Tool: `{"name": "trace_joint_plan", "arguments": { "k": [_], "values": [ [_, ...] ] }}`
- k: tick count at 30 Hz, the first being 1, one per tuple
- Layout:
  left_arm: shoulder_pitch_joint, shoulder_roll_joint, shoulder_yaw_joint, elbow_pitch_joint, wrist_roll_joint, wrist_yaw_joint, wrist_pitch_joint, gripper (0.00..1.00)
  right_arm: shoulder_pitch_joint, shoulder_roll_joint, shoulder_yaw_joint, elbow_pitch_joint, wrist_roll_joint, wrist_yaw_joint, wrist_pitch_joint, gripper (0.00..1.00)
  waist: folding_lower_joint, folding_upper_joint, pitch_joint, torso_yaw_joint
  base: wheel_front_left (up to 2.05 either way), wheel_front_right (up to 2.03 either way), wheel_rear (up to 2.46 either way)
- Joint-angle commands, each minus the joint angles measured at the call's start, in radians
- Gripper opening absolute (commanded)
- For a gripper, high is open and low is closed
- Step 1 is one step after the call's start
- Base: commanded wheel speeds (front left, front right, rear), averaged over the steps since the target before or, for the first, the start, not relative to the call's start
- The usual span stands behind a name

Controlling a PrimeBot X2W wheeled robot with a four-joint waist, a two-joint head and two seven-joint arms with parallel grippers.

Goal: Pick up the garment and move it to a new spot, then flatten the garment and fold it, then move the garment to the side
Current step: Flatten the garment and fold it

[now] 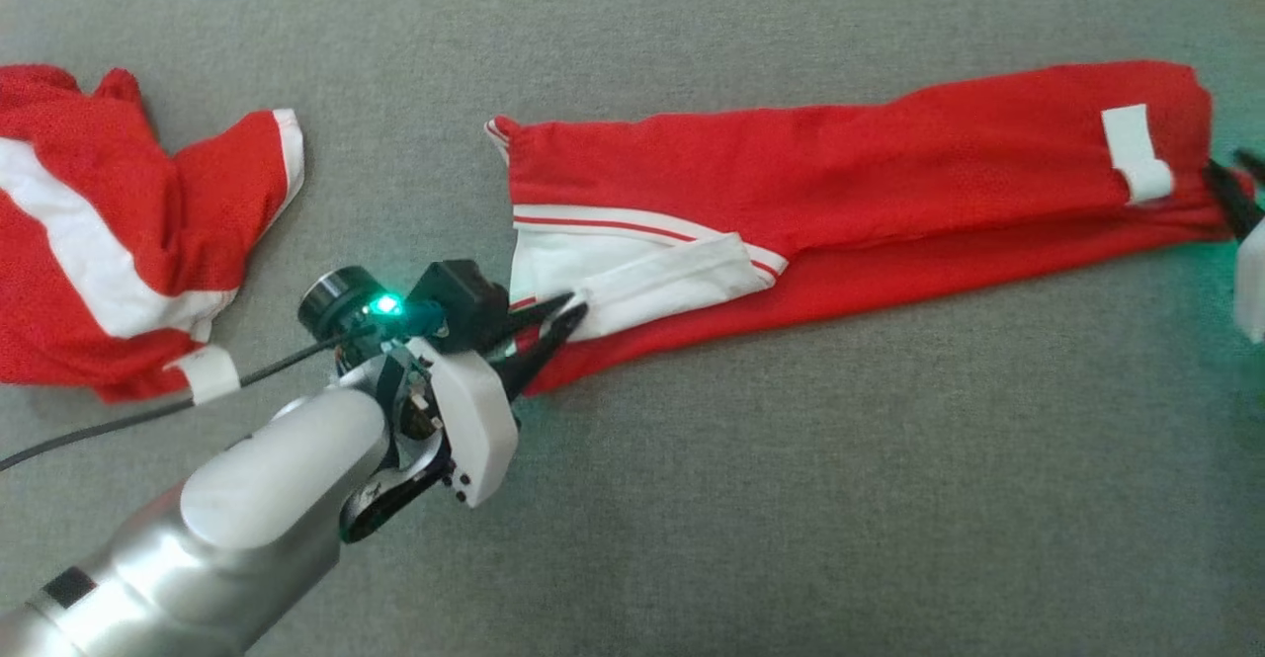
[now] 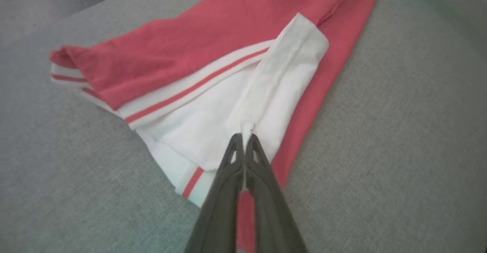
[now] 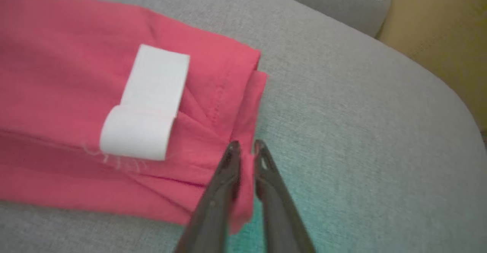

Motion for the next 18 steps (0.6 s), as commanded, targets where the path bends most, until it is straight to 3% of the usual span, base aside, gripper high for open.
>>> {"name": "trace_joint_plan", "arguments": {
  "k": [1, 4, 10, 14, 16, 18],
  "values": [
    [-0.03, 0.038, 0.045, -0.022, 0.012, 0.019, -0.02, 1.0, -0.007, -0.03, -0.021, 0.001, 0.03, -0.001, -0.028, 1.0, -0.0001, 0.0, -0.013, -0.008, 0.0, 0.0, 0.0],
    [-0.034, 0.025, 0.085, -0.016, 0.001, 0.057, -0.069, 1.0, -0.027, -0.011, -0.063, 0.01, 0.072, -0.001, -0.074, 1.0, -0.0001, 0.0, -0.039, -0.014, 0.0, 0.0, 0.0],
    [-0.049, -0.029, 0.208, 0.017, -0.007, 0.181, -0.25, 1.0, -0.08, 0.033, -0.147, 0.001, 0.085, -0.001, -0.237, 1.0, -0.0001, 0.0, -0.1, -0.02, 0.0, 0.0, 0.0],
    [-0.03, -0.082, 0.294, 0.044, -0.026, 0.245, -0.385, 1.0, -0.084, 0.101, -0.213, -0.018, 0.065, -0.001, -0.33, 1.0, -0.0001, 0.0, -0.142, -0.02, 0.0, 0.0, 0.0],
    [-0.003, -0.11, 0.351, 0.053, -0.032, 0.281, -0.415, 1.0, -0.067, 0.15, -0.272, -0.037, 0.063, -0.001, -0.349, 1.0, -0.0001, 0.0, -0.163, -0.019, 0.0, 0.0, 0.0],
    [0.018, -0.125, 0.38, 0.053, -0.037, 0.291, -0.42, 1.0, -0.054, 0.175, -0.308, -0.05, 0.062, -0.001, -0.353, 1.0, -0.0001, 0.0, -0.173, -0.018, 0.0, 0.0, 0.0]
  ]
}}
